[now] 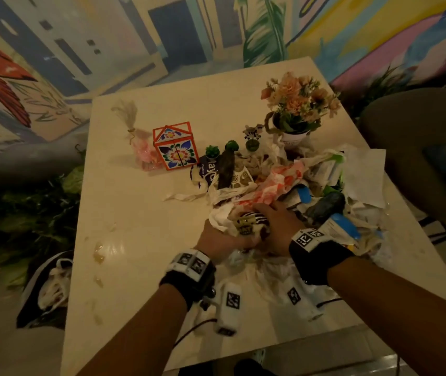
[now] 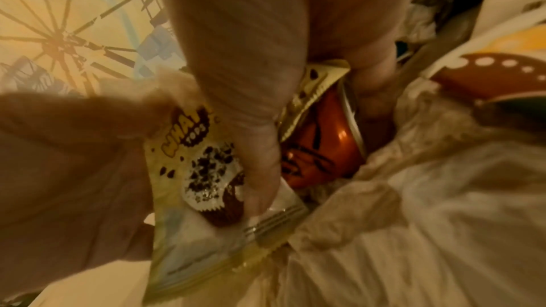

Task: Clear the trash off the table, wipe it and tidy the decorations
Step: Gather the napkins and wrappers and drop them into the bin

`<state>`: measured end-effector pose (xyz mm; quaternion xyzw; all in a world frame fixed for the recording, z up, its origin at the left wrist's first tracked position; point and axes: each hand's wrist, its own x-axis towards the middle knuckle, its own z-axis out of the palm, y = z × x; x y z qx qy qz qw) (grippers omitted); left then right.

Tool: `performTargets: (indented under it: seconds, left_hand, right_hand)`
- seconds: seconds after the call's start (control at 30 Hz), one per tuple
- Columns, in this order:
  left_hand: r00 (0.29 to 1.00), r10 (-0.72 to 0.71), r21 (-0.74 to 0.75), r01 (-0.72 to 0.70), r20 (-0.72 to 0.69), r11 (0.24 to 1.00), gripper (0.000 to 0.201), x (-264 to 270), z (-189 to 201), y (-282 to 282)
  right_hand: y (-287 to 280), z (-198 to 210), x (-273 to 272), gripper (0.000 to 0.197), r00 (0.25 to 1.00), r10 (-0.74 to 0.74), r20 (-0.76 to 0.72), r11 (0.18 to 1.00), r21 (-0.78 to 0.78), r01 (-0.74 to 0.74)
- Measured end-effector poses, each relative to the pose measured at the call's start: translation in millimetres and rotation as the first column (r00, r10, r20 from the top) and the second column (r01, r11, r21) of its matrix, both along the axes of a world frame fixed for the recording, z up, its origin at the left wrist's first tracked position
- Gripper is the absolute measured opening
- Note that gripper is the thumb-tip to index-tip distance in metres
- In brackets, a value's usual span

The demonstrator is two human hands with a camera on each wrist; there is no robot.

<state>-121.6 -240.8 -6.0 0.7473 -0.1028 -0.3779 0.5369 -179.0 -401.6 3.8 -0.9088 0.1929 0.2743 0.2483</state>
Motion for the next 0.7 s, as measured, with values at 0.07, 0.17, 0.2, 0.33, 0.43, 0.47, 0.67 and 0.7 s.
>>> performTargets:
  seconds: [0.07, 0.17, 0.2, 0.33, 0.43, 0.47, 0.67, 0.7]
  left_hand:
    - [0.986, -0.012, 0.156, -0.015, 0.168, 0.988, 0.055, -6.4, -11.8, -8.2]
    - [0.912, -0.198, 0.394, 0.044, 0.359, 0.918, 0.035, -4.5, -20.7, -14.1]
    - [0.903, -0.237, 0.433, 0.064, 0.358, 0.899, 0.033, -1.2, -23.0, -10.6]
    - [0.92, -0.129, 0.41, -0.037, 0.37, 0.911, 0.021, 10.4, -15.1, 9.9]
    - [0.942, 0.042, 0.367, -0.171, 0.333, 0.914, 0.029, 23.3, -12.7, 24.0]
    - [0.945, 0.087, 0.356, -0.203, 0.315, 0.912, 0.033, 29.7, -12.2, 29.9]
    - [0.934, 0.07, 0.414, -0.221, 0.351, 0.883, 0.038, 55.2, 1.4, 55.4]
    - [0.932, 0.083, 0.41, -0.234, 0.353, 0.882, 0.036, 57.5, 3.9, 58.2]
  right_hand:
    - [-4.4, -2.3, 2.3, 0.098, 1.0, -0.001, 0.002, 1.0, 0.027, 0.001]
    - [-12.2, -3.9, 5.5, 0.085, 1.0, -0.017, 0.006, 0.994, 0.109, 0.017]
    - [-14.1, -4.3, 6.0, 0.08, 0.999, -0.041, 0.025, 0.99, 0.134, 0.037]
    - [-18.2, -6.7, 1.8, 0.076, 0.992, -0.091, 0.085, 0.98, 0.186, 0.074]
    - [-13.2, -7.9, -1.2, 0.088, 0.995, -0.017, 0.099, 0.994, 0.113, 0.006]
    - [-9.6, -8.2, -2.4, 0.092, 0.997, 0.023, 0.072, 0.998, 0.055, -0.027]
    - [9.5, -16.6, -0.6, 0.077, 0.995, 0.101, 0.007, 0.99, -0.099, -0.1]
    - [9.6, -16.3, 2.2, 0.077, 0.994, 0.106, 0.015, 0.99, -0.1, -0.104]
